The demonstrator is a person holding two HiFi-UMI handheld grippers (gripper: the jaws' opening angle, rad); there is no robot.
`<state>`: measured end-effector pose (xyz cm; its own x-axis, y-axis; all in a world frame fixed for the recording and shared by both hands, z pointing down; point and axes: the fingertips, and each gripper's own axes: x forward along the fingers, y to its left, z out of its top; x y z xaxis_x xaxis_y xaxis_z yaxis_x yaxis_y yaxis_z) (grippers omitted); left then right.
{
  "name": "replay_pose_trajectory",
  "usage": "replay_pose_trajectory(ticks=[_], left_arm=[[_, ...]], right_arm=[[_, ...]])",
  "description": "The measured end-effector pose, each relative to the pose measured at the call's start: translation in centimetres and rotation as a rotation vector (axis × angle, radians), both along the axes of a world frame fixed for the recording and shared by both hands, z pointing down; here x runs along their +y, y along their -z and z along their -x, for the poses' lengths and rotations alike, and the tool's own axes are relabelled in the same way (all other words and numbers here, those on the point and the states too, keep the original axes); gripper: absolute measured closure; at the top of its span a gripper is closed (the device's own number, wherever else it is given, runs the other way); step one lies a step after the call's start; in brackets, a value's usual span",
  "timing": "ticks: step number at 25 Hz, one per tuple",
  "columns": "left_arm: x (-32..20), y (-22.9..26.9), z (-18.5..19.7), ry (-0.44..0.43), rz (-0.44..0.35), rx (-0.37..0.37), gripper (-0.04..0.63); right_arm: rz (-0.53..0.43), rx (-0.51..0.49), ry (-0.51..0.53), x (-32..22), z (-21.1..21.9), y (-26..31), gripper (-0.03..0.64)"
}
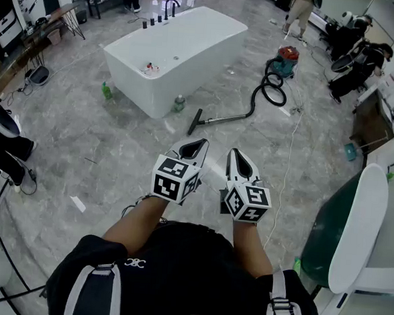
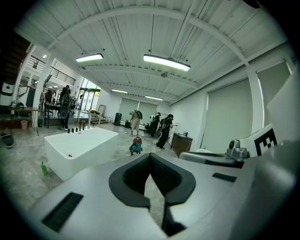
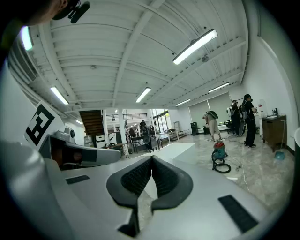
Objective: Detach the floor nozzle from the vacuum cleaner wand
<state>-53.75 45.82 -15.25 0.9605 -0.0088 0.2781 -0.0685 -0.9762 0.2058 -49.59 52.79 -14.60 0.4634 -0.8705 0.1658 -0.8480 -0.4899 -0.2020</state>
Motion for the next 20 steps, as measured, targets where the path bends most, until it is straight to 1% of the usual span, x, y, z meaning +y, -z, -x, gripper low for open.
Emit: replay_pose_trajectory(ticks=[6, 13, 16, 20], left_arm=[[-2.0, -1.1, 0.5, -0.024, -0.001, -0.016, 0.586], [-4.3, -2.2, -0.6, -0.036, 0.007, -0.036, 0.586], [-5.6, -2.4, -1.8, -0.027, 0.006, -0.034, 0.586], [-7.2, -2.6, -4.8, -0.022, 0.005, -0.049, 0.586]], right_arm=[[0.010, -0.010, -0.024, -2.0, 0.7, -1.5, 0.603], [0.005, -0.010, -0.036, -4.6, -0.8, -1.7, 0.603], [0.011, 0.000, -0.035, -5.7, -2.1, -2.0, 0.603], [-0.002, -0.009, -0.039, -7.3, -5.8, -2.0, 0.603]])
